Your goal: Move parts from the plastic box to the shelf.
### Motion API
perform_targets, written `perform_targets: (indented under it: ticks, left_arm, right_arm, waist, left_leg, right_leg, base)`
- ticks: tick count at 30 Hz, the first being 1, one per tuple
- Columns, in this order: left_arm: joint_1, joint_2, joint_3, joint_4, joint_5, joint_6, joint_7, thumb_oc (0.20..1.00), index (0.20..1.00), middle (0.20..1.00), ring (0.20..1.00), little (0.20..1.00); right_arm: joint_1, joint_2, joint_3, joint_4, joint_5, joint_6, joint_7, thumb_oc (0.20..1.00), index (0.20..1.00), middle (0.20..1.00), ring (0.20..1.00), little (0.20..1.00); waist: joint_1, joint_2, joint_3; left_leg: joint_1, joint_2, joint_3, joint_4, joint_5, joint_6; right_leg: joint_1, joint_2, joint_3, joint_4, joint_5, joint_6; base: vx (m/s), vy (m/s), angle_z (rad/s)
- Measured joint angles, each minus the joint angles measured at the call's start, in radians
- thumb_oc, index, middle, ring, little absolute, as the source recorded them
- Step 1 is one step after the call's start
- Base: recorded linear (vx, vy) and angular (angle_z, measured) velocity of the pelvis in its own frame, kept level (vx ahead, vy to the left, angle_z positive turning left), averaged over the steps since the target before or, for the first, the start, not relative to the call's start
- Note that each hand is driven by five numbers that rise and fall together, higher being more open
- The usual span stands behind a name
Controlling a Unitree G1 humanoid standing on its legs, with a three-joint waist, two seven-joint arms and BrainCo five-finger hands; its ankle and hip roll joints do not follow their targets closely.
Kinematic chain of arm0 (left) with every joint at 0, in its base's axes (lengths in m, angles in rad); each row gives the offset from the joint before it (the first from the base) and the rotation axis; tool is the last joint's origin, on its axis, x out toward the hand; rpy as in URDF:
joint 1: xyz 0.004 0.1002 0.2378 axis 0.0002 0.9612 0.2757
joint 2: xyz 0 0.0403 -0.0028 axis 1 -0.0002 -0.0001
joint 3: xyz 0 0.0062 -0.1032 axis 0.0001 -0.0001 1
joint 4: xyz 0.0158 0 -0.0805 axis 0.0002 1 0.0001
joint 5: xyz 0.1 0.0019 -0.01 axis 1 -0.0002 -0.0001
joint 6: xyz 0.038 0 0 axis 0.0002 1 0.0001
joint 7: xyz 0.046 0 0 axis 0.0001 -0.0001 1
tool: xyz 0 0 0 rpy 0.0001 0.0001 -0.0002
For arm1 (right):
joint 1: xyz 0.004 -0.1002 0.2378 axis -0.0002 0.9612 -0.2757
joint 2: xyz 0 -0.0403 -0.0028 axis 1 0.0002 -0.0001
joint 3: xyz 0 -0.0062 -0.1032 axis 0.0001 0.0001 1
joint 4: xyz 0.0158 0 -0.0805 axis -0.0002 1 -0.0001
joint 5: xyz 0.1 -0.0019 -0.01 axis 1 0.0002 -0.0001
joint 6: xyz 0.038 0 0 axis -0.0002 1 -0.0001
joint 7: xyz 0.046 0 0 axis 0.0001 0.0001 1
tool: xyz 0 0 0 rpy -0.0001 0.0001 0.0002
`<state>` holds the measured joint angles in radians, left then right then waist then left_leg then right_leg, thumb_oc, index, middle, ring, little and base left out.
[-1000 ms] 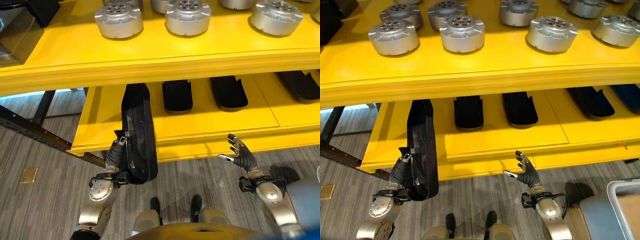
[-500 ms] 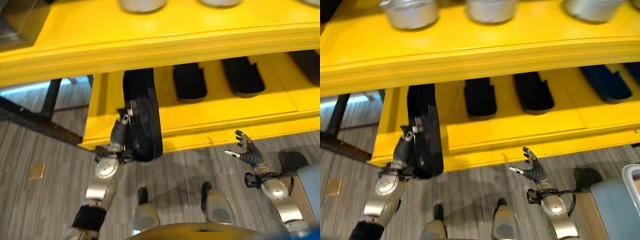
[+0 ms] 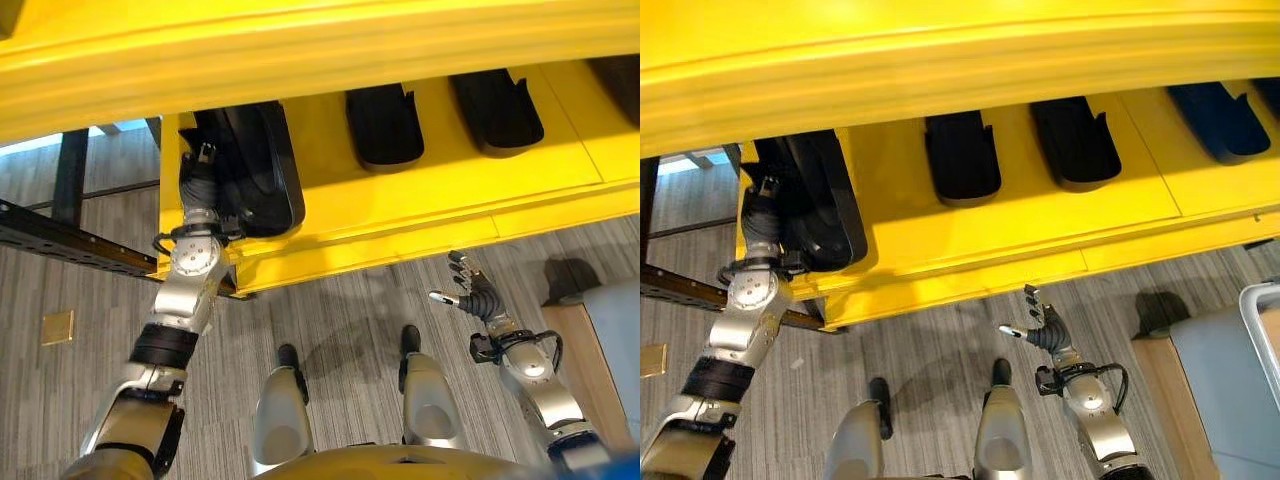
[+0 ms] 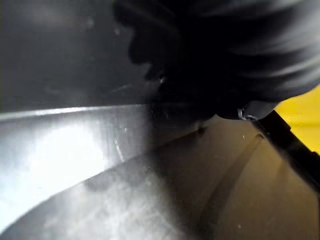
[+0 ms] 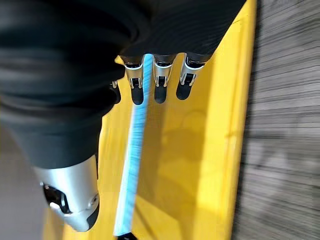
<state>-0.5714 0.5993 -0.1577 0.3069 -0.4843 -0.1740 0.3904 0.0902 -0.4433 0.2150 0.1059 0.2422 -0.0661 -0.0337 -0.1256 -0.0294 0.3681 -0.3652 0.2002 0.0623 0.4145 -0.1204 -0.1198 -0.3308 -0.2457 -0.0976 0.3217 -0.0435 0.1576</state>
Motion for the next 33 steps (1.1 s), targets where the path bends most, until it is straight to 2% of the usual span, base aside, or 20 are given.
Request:
perform_targets:
  ticks: [6, 8, 14, 23, 33]
  left_arm:
    - [-0.204, 0.085, -0.062, 0.19, -0.139, -0.016, 0.009, 0.2, 0.2, 0.2, 0.2, 0.2]
    - [-0.274, 0.088, -0.097, 0.271, -0.21, -0.013, 0.008, 0.2, 0.2, 0.2, 0.2, 0.2]
    - [-0.359, 0.097, -0.107, 0.406, -0.361, -0.006, 0.009, 0.2, 0.2, 0.2, 0.2, 0.2]
    - [-0.419, 0.137, -0.109, 0.544, -0.371, 0.016, 0.007, 0.2, 0.2, 0.2, 0.2, 0.2]
    - [-0.473, 0.143, -0.109, 0.598, -0.399, 0.056, -0.003, 0.2, 0.2, 0.2, 0.2, 0.2]
  right_arm:
    - [-0.01, -0.009, 0.018, -0.003, 0.01, 0.002, 0.003, 1.0, 1.0, 1.0, 1.0, 1.0]
    - [-0.017, -0.008, 0.033, -0.003, 0.01, 0.006, 0.003, 1.0, 1.0, 1.0, 1.0, 1.0]
    - [-0.018, -0.008, 0.066, -0.007, 0.01, 0.008, -0.002, 1.0, 1.0, 1.0, 1.0, 1.0]
    - [-0.014, -0.01, 0.069, -0.014, 0.011, 0.014, -0.008, 1.0, 1.0, 1.0, 1.0, 1.0]
    - [-0.013, -0.011, 0.069, -0.023, 0.012, 0.02, -0.008, 1.0, 1.0, 1.0, 1.0, 1.0]
  waist:
    - [-0.026, -0.002, 0.058]
    - [-0.03, 0.002, 0.064]
    - [-0.046, -0.005, 0.074]
    - [-0.046, -0.008, 0.073]
    - [-0.05, -0.012, 0.072]
  left_leg:
    - [-0.051, 0.005, -0.018, 0.027, 0.004, -0.006]
    - [-0.075, 0.008, -0.029, 0.035, 0.004, -0.006]
    - [-0.124, 0.024, -0.044, 0.061, 0.002, -0.011]
    - [-0.173, 0.039, -0.051, 0.099, -0.008, -0.023]
    - [-0.202, 0.05, -0.057, 0.114, -0.009, -0.028]
  right_leg:
    - [-0.042, 0.007, -0.013, 0.029, 0.0, -0.005]
    - [-0.06, 0.008, -0.019, 0.036, -0.002, -0.008]
    - [-0.107, 0.023, -0.026, 0.07, -0.012, -0.02]
    - [-0.171, 0.031, -0.023, 0.141, -0.04, -0.032]
    - [-0.201, 0.036, -0.022, 0.154, -0.043, -0.039]
  base:
    - [-0.04, -0.026, 0.05]
    - [-0.02, -0.035, 0.05]
    - [-0.01, -0.03, 0.01]
    - [0.02, -0.007, -0.02]
    - [0.0, -0.001, 0.0]
